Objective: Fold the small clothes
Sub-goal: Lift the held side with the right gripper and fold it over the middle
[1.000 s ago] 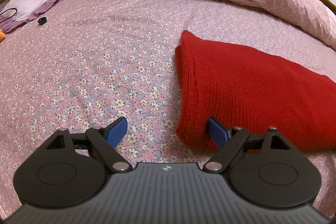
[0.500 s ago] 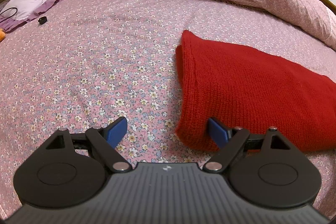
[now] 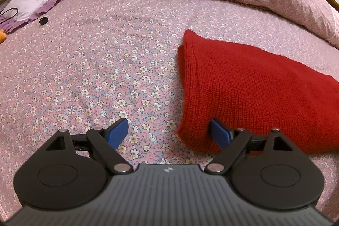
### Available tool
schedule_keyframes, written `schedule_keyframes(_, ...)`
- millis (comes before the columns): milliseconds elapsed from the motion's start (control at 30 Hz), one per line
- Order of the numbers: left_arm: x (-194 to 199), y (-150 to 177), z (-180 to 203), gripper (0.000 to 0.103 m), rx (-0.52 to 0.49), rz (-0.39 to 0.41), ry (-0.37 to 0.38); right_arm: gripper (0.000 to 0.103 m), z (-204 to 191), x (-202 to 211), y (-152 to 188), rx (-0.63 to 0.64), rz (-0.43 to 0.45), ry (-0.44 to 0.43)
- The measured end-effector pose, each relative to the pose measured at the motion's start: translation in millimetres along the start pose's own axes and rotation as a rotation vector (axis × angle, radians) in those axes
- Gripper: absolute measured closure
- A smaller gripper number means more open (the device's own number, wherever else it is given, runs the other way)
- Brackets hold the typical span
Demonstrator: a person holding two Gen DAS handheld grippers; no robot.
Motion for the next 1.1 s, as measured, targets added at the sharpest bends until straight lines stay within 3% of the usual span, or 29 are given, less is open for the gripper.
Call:
schedule_keyframes(267, 1, 0, 1, 0.016, -0.004, 0.001, -0.003, 0.061, 2, -1, -1, -0.014, 0.018, -0.005)
schedule_keyframes(433, 9, -7, -2, 0.016, -0.015, 0.021, -0.014, 0.07, -23, 10, 2, 0.222, 0.075, 0.015)
schedule_keyframes(633, 15, -14, -11, 0.016, -0.005, 0.035, -0.024, 0.072, -54, 18, 0, 0.373, 0.098, -0.014)
schedule_keyframes(1100, 25, -21, -39, 0.016, 0.029, 0.066, -0.063, 0.072, -151, 40, 34, 0.769, 0.126, -0.2)
Point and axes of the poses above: each gripper's, at about its wrist camera, not at the fingertips, and x roughly against the way its jaws point, z to its right, y to its underside, the point moved 7 cm from there along -x, roughly the way its jaws point, and after that the axes turned 10 degrees about z, right-handed, at the moved point
